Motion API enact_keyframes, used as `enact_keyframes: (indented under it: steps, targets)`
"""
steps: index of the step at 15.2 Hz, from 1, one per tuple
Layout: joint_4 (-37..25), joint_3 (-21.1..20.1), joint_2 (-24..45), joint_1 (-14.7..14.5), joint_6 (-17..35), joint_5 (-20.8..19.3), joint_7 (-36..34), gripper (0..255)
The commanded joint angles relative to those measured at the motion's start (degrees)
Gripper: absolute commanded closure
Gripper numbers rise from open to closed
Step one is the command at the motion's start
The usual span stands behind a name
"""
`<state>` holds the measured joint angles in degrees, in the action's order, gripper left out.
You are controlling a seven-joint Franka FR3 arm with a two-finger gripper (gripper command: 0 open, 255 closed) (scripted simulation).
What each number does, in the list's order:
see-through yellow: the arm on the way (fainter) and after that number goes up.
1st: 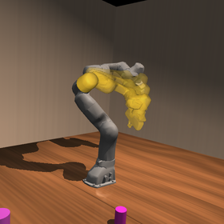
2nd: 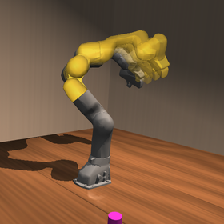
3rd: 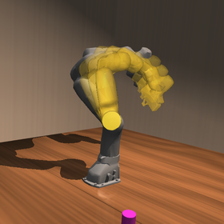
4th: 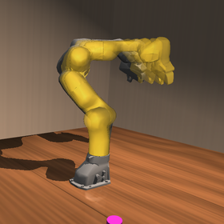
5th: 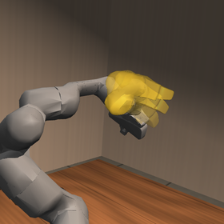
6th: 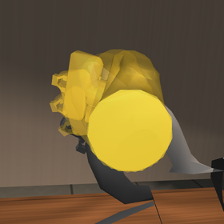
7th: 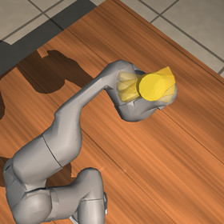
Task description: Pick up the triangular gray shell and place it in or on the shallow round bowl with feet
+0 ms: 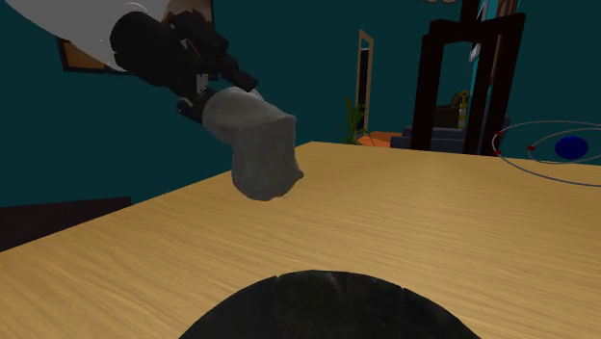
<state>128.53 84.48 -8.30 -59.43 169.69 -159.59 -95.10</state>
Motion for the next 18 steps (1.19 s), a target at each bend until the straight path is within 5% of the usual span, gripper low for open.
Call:
enact_keyframes:
  steps: [1,9,18]
  targets:
    - [-1.5,11.8,-5.5,-8.7,0.0,-1.2,6.6,255]
    - [-12.6,24.9,-20.5,-13.8,5.4,-1.2,23.2,255]
    - [-32.6,38.1,-31.9,-21.7,17.1,-1.2,32.9,255]
